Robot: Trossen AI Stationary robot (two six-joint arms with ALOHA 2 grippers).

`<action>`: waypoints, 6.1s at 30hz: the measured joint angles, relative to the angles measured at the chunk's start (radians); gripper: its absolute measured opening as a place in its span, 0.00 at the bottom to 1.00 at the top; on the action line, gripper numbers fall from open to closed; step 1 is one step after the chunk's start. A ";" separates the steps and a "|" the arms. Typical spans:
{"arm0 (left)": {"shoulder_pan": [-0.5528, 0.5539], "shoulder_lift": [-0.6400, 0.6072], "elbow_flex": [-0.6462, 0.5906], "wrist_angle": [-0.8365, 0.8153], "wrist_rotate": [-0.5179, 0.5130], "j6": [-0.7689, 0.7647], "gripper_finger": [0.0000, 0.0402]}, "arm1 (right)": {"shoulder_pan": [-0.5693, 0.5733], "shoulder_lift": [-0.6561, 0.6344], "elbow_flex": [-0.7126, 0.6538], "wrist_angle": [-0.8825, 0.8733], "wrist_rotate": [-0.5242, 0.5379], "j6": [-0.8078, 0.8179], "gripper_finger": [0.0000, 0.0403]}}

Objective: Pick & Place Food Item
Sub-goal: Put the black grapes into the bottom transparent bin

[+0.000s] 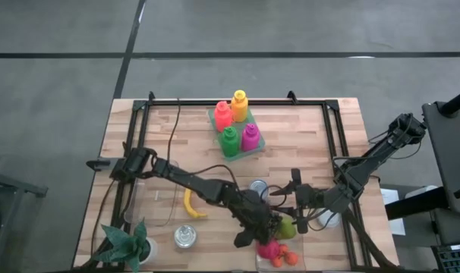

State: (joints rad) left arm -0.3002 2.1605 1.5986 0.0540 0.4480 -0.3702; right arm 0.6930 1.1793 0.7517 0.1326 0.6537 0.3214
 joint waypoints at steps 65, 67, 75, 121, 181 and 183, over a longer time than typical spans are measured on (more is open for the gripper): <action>-0.012 -0.146 -0.233 -0.012 0.055 -0.374 0.74 | 0.000 0.000 0.000 0.000 0.001 0.000 0.50; -0.010 -0.143 -0.308 0.112 0.051 -0.486 0.81 | 0.000 0.000 0.000 -0.001 0.001 0.000 0.50; -0.016 -0.143 -0.455 0.393 -0.053 -0.746 0.89 | 0.000 0.000 0.000 -0.002 0.001 0.000 0.50; -0.049 0.024 -0.308 0.457 0.040 -0.750 0.84 | 0.000 0.000 0.000 -0.002 0.001 0.000 0.50; -0.034 -0.022 0.032 0.133 -0.095 -0.264 0.19 | 0.001 -0.001 0.002 0.009 0.001 0.001 0.50; -0.035 -0.022 0.032 0.141 -0.124 -0.243 0.19 | -0.001 0.001 0.000 -0.003 0.000 0.000 0.50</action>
State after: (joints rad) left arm -0.3349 2.1384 1.6306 0.1951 0.3240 -0.6136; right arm 0.6918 1.1808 0.7518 0.1299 0.6540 0.3216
